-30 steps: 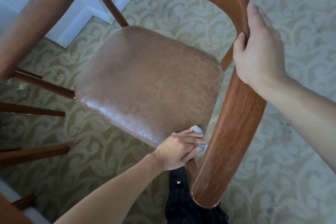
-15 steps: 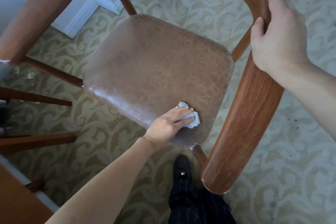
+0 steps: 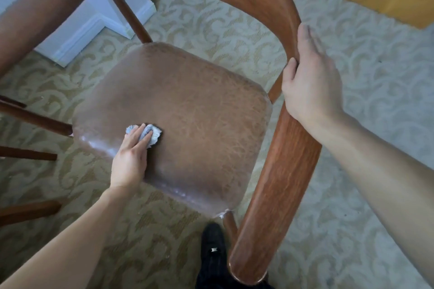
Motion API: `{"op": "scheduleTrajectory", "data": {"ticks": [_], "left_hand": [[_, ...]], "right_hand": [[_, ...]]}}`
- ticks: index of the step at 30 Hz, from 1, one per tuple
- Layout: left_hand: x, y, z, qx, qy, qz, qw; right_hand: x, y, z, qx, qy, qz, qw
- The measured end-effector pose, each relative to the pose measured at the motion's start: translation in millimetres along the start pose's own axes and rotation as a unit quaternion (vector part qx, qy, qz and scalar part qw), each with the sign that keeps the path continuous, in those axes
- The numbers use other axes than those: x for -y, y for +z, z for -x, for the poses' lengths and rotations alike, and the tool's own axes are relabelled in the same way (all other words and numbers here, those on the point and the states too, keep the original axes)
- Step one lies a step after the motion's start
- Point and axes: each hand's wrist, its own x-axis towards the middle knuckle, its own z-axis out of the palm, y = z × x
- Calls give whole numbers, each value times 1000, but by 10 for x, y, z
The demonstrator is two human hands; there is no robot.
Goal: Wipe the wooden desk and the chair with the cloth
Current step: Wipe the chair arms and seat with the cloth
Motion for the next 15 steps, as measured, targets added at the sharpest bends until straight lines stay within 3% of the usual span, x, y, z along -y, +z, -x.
{"op": "scheduleTrajectory", "data": {"ticks": [4, 6, 11, 15], "left_hand": [[-275, 37, 55, -23, -73, 11, 997], [-579, 127, 188, -32, -68, 22, 997], [-1330, 519, 690, 41, 82, 90, 992], [-1377, 570, 875, 95, 192, 94, 972]], "right_hand": [[-7, -1, -5, 4, -3, -4, 1000], [-1, -8, 1, 6, 1, -2, 1000], [55, 40, 12, 15, 15, 40, 999], [197, 139, 54, 12, 55, 91, 994]]}}
